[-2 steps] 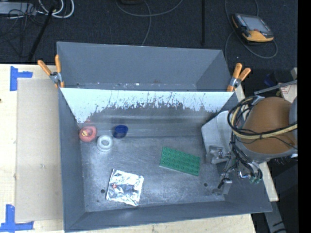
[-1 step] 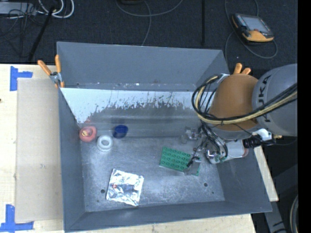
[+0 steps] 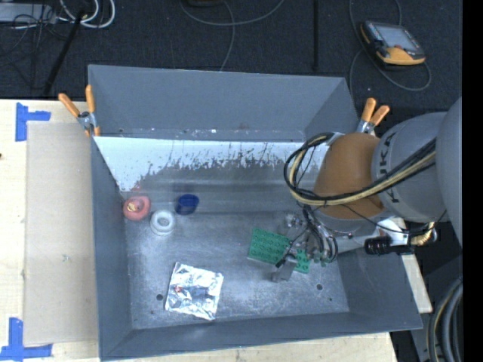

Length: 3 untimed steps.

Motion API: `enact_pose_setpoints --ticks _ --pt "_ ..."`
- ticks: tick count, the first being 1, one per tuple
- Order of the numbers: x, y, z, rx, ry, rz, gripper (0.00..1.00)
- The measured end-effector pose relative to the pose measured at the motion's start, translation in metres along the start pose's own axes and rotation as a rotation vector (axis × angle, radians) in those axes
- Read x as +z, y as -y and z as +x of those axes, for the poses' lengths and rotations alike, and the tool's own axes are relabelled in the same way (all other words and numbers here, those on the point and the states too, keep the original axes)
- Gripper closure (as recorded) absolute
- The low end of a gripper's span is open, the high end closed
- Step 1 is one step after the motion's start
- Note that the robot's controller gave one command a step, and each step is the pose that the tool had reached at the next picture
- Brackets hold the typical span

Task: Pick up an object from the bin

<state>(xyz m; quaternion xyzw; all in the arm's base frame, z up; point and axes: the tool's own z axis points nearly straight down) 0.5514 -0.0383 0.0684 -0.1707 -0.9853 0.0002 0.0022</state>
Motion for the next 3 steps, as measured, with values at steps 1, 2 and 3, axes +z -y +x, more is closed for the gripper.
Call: enact_pose_setpoints --ticks 1,2,3 --pt "0.0005 -0.0001 0.0001 -0.001 -0.001 0.0 0.0" --pt "-0.0002 -0.0002 -0.0002 -0.001 0.0 0.0 1.0" --pt "-0.0073 -0.0002 -0.0003 -0.001 0.004 -0.001 1.0"
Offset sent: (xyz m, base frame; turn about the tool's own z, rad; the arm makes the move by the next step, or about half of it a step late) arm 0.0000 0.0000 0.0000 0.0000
